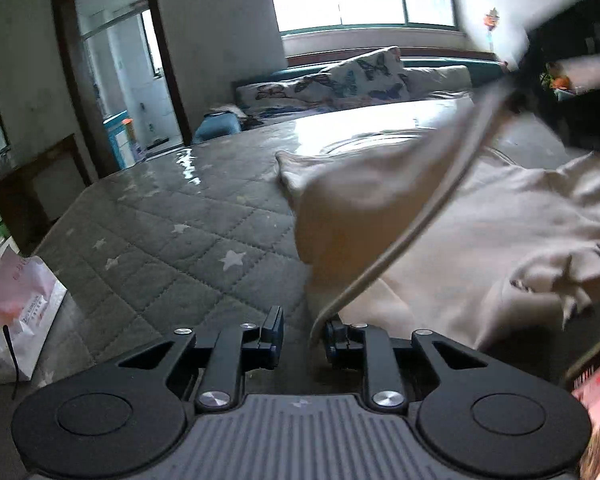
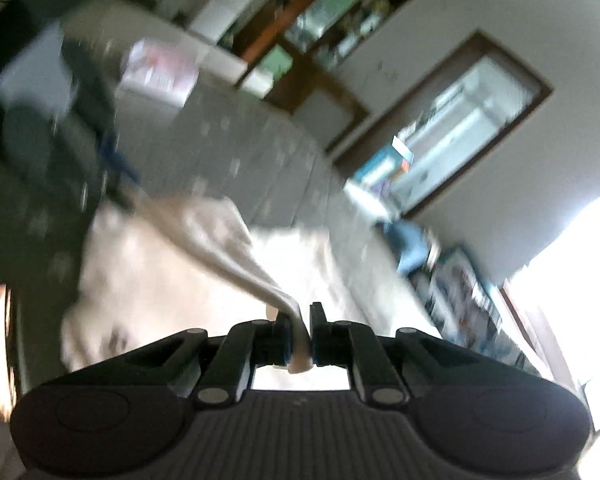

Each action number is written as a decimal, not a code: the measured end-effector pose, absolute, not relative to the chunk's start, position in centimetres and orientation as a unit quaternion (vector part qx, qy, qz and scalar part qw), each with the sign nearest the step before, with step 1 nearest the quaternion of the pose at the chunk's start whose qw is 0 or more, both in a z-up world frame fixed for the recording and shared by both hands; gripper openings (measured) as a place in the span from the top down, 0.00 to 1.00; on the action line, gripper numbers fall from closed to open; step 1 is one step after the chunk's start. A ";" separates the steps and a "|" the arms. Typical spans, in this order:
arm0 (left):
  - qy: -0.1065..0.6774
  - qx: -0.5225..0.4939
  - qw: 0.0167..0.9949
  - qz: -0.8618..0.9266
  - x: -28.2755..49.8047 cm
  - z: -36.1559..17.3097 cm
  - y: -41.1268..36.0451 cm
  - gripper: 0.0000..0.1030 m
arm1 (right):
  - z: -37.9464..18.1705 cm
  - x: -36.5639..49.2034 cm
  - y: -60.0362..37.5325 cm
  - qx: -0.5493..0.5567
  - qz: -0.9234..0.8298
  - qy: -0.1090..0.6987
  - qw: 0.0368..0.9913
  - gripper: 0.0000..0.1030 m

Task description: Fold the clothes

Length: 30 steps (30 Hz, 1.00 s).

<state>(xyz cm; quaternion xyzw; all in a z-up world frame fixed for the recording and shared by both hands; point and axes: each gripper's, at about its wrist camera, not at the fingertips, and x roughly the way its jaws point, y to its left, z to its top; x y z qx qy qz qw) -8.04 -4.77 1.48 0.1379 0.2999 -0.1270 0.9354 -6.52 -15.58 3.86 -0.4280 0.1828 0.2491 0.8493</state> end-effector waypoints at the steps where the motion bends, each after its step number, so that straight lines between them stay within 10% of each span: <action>1: 0.301 0.140 0.934 -0.133 -8.2 1.5 -4.8 0.76 | 3.1 -6.6 -16.2 -0.424 0.246 0.196 0.849 0.93; 13: 0.285 0.128 0.924 -0.219 -9.9 5.0 -2.1 0.57 | 6.6 -5.8 -15.8 -0.386 0.244 0.139 0.879 0.93; 30: 0.300 0.021 0.914 -0.274 3.2 7.4 -0.8 0.59 | 11.8 -6.7 -11.0 -0.341 0.338 0.033 0.877 0.93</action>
